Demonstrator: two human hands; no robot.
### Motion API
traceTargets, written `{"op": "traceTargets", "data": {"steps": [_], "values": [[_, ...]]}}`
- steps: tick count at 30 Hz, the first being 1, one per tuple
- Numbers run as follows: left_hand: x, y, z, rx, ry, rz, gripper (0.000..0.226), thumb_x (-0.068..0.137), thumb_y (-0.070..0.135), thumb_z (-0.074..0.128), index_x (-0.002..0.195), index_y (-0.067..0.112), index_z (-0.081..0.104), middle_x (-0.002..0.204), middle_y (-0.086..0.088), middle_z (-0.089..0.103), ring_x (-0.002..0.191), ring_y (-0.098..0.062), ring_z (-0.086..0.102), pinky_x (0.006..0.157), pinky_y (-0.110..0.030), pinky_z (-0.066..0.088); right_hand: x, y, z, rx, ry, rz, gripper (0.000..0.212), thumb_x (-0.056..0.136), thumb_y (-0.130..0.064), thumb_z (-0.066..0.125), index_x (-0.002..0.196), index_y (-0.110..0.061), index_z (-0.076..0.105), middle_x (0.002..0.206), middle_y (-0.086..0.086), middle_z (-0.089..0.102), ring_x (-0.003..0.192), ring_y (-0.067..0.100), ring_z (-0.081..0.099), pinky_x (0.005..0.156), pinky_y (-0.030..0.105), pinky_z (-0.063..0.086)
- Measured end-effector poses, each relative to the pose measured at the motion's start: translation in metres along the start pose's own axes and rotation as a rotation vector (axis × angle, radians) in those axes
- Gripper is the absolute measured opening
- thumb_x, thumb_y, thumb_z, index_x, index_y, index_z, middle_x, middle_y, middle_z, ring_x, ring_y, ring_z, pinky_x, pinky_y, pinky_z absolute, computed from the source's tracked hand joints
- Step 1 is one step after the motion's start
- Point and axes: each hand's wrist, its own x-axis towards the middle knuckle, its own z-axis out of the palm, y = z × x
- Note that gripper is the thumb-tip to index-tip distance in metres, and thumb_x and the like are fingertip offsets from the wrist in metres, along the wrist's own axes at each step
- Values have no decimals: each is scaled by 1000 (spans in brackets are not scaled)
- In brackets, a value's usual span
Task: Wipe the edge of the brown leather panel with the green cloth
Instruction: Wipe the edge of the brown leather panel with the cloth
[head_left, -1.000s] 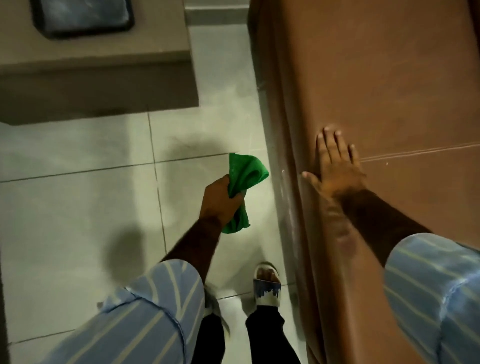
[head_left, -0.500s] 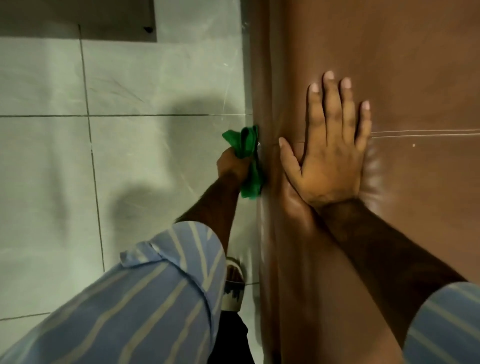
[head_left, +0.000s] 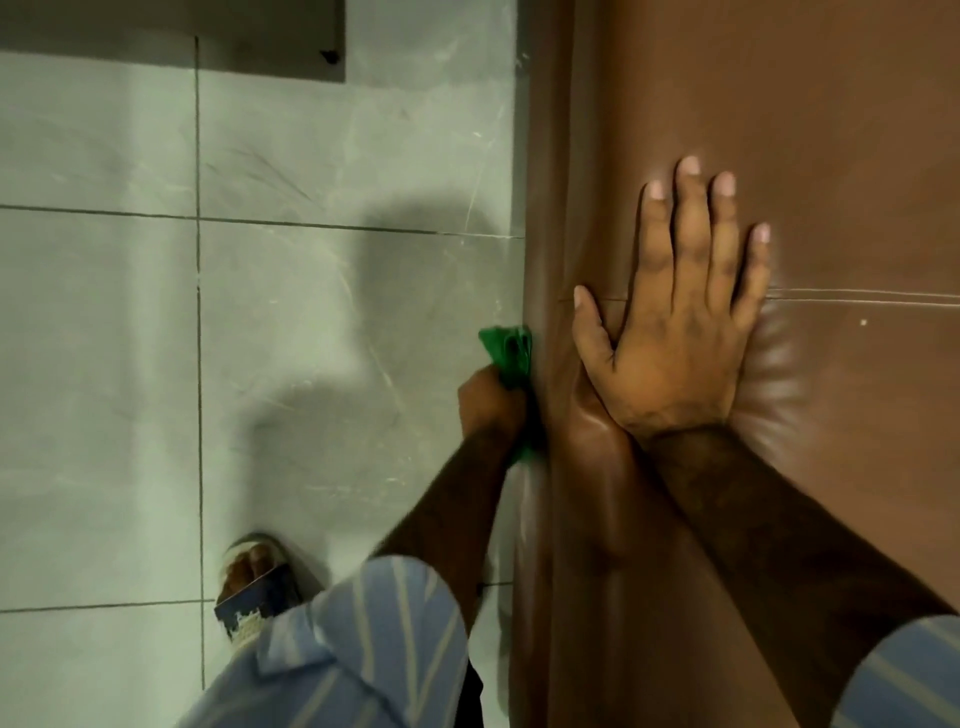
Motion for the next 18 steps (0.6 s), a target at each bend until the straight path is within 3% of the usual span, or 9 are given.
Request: {"op": "traceTargets", "data": {"steps": [3, 5, 8, 10, 14, 18], "values": [[29, 47, -7, -97, 32, 70, 26, 89, 17, 66, 113, 11, 76, 114, -15, 79, 107, -33, 73, 99, -40, 60, -1, 0, 2, -13, 11, -3, 81, 107, -59, 37, 169, -11, 17, 178, 13, 16, 166, 35, 13, 134, 62, 12], [31, 54, -13, -226, 59, 137, 29, 83, 27, 68, 109, 19, 78, 106, -10, 81, 100, -29, 76, 96, -46, 63, 0, 0, 2, -16, 11, -5, 81, 107, -59, 36, 169, -11, 17, 178, 14, 16, 166, 35, 14, 134, 62, 12], [-4, 17, -9, -434, 9, 120, 25, 76, 32, 73, 99, 24, 78, 98, -6, 82, 96, -29, 78, 91, -48, 65, 0, -1, 0, -23, 2, -1, 82, 106, -59, 37, 170, -11, 16, 178, 13, 15, 166, 35, 13, 134, 62, 12], [-37, -27, -3, -484, -32, 29, 29, 77, 25, 73, 105, 19, 78, 100, -9, 80, 98, -30, 78, 90, -45, 64, 0, -2, -2, -28, 3, 3, 82, 106, -58, 39, 170, -11, 16, 178, 13, 15, 166, 35, 12, 134, 62, 12], [-61, -95, -2, -153, -150, -86, 30, 90, 16, 71, 119, 9, 74, 112, -16, 79, 106, -33, 75, 96, -42, 62, 0, -4, -2, -37, 15, 7, 82, 105, -58, 40, 169, -11, 17, 178, 13, 16, 166, 34, 13, 134, 61, 12], [-27, -63, -2, -113, -111, -24, 29, 94, 12, 65, 121, 7, 73, 121, -17, 76, 114, -35, 71, 97, -36, 55, -1, -5, -1, -42, 26, 8, 83, 105, -57, 40, 169, -11, 17, 178, 13, 16, 166, 34, 13, 134, 61, 12]]}}
